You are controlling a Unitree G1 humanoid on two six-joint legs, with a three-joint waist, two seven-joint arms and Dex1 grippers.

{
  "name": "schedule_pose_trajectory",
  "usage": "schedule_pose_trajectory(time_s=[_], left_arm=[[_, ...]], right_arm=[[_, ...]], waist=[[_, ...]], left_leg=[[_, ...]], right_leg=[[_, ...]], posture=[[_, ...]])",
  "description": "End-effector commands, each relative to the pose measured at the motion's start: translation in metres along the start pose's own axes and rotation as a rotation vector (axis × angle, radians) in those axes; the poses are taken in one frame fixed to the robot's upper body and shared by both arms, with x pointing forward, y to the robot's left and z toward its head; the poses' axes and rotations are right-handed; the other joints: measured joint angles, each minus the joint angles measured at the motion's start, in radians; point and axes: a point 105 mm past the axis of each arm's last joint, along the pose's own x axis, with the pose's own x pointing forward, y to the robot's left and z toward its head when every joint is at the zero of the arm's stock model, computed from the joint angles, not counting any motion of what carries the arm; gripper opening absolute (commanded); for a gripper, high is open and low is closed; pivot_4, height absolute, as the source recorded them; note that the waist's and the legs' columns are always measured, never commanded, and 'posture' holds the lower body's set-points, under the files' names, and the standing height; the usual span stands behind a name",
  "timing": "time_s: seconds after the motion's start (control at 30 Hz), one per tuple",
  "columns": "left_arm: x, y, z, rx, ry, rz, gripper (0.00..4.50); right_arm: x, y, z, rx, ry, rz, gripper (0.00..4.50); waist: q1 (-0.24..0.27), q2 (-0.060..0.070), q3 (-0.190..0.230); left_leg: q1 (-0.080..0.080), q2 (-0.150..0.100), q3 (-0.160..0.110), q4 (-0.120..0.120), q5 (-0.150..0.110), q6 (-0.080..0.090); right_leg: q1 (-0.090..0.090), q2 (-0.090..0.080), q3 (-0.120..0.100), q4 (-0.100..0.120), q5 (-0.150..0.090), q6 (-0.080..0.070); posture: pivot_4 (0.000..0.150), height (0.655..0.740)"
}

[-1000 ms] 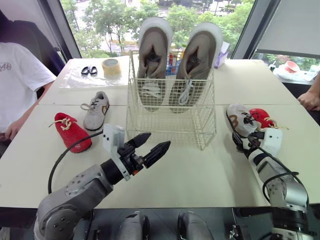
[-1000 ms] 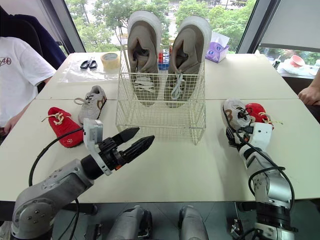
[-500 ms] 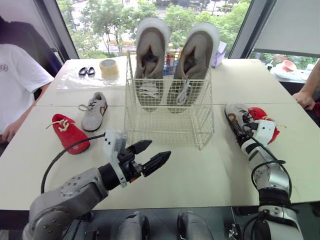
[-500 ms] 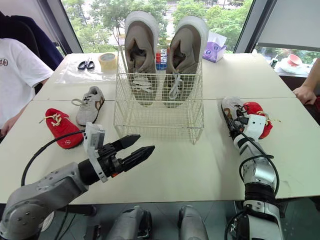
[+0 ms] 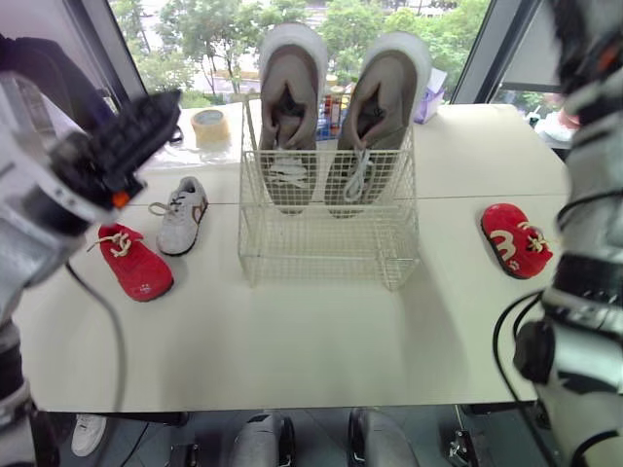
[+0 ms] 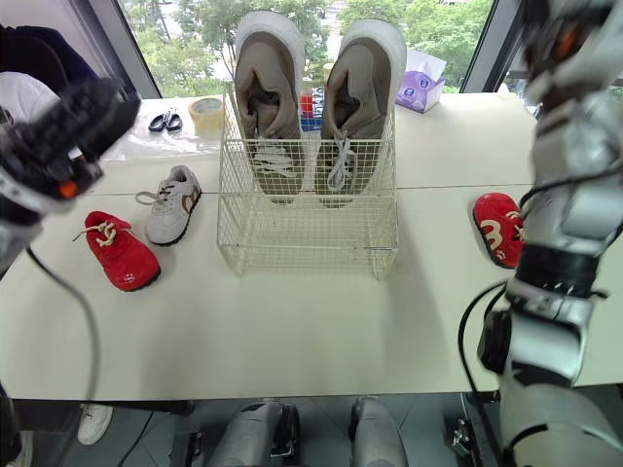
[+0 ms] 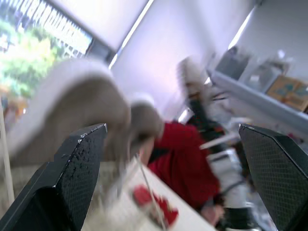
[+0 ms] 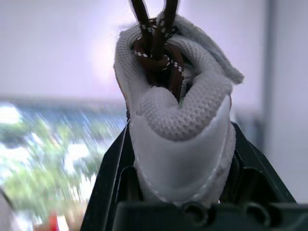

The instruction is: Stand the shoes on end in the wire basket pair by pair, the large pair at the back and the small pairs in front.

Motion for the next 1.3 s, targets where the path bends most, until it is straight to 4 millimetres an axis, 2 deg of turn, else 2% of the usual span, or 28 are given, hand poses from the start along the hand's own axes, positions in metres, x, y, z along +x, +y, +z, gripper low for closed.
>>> schedule_pose_trajectory(time_s=[0.03, 0.13, 0.3, 0.7, 0.83, 0.93, 1.1, 1.2, 1.3], left_arm=[[0.012, -0.014, 0.022, 0.011, -0.019, -0.124, 4.50], [0.024, -0.019, 0.029, 0.033, 0.026, -0.193, 4.50], [0.039, -0.023, 0.029, 0.032, 0.118, -0.295, 4.50], [0.070, -0.015, 0.014, 0.029, 0.228, -0.414, 4.50], [0.075, -0.014, 0.009, 0.020, 0.261, -0.458, 4.50], [0.076, -0.010, 0.010, 0.006, 0.255, -0.463, 3.62], [0.074, -0.013, 0.005, -0.018, 0.260, -0.505, 1.13], [0.073, -0.014, 0.006, -0.027, 0.243, -0.505, 1.13], [0.071, -0.014, 0.010, -0.032, 0.198, -0.496, 1.06]], right_arm=[[0.004, 0.063, 0.030, -0.003, -0.026, 0.401, 1.48], [-0.001, 0.089, 0.032, -0.049, -0.005, 0.601, 1.48], [-0.017, 0.117, 0.009, -0.123, 0.031, 0.772, 1.48], [-0.028, 0.150, 0.007, -0.170, -0.027, 0.933, 1.48], [-0.033, 0.155, 0.001, -0.198, -0.015, 0.963, 1.48], [-0.034, 0.155, 0.001, -0.205, -0.013, 0.962, 1.46], [-0.036, 0.155, 0.003, -0.221, -0.011, 0.971, 1.46], [-0.036, 0.155, 0.002, -0.227, -0.005, 0.974, 1.46], [-0.037, 0.152, -0.003, -0.243, 0.021, 0.974, 2.72]], waist=[[-0.004, -0.006, 0.000], [-0.011, -0.013, 0.001], [-0.007, -0.016, 0.001], [-0.012, -0.017, 0.002], [-0.012, -0.017, 0.002], [-0.012, -0.017, 0.002], [-0.012, -0.017, 0.002], [-0.012, -0.017, 0.002], [-0.011, -0.017, 0.002]], left_leg=[[0.000, 0.000, 0.000, -0.002, 0.000, 0.000], [-0.001, -0.001, 0.001, -0.002, 0.000, 0.000], [-0.001, -0.003, 0.001, 0.000, 0.000, 0.000], [-0.001, -0.002, 0.001, 0.000, 0.001, -0.002], [-0.001, -0.002, 0.001, 0.000, 0.001, -0.002], [-0.001, -0.002, 0.001, 0.000, 0.001, -0.002], [-0.001, -0.002, 0.001, 0.000, 0.001, -0.002], [-0.001, -0.002, 0.000, 0.000, 0.001, -0.002], [-0.001, -0.002, 0.000, 0.000, 0.001, -0.002]], right_leg=[[0.000, 0.000, 0.000, -0.001, 0.000, 0.000], [0.000, -0.001, 0.000, -0.003, -0.001, 0.002], [0.001, -0.003, 0.000, -0.002, -0.001, 0.002], [0.000, -0.003, -0.001, -0.001, -0.001, 0.002], [0.000, -0.003, -0.001, 0.000, -0.001, 0.002], [0.000, -0.003, -0.001, 0.000, -0.001, 0.002], [0.000, -0.003, -0.001, 0.000, -0.001, 0.002], [0.000, -0.003, -0.001, 0.000, -0.001, 0.002], [0.000, -0.003, -0.001, 0.000, -0.001, 0.002]], posture=[[0.150, 0.7400], [0.150, 0.7400], [0.150, 0.7400], [0.150, 0.7400], [0.150, 0.7400], [0.150, 0.7400], [0.150, 0.7400], [0.150, 0.7400], [0.150, 0.7400]])
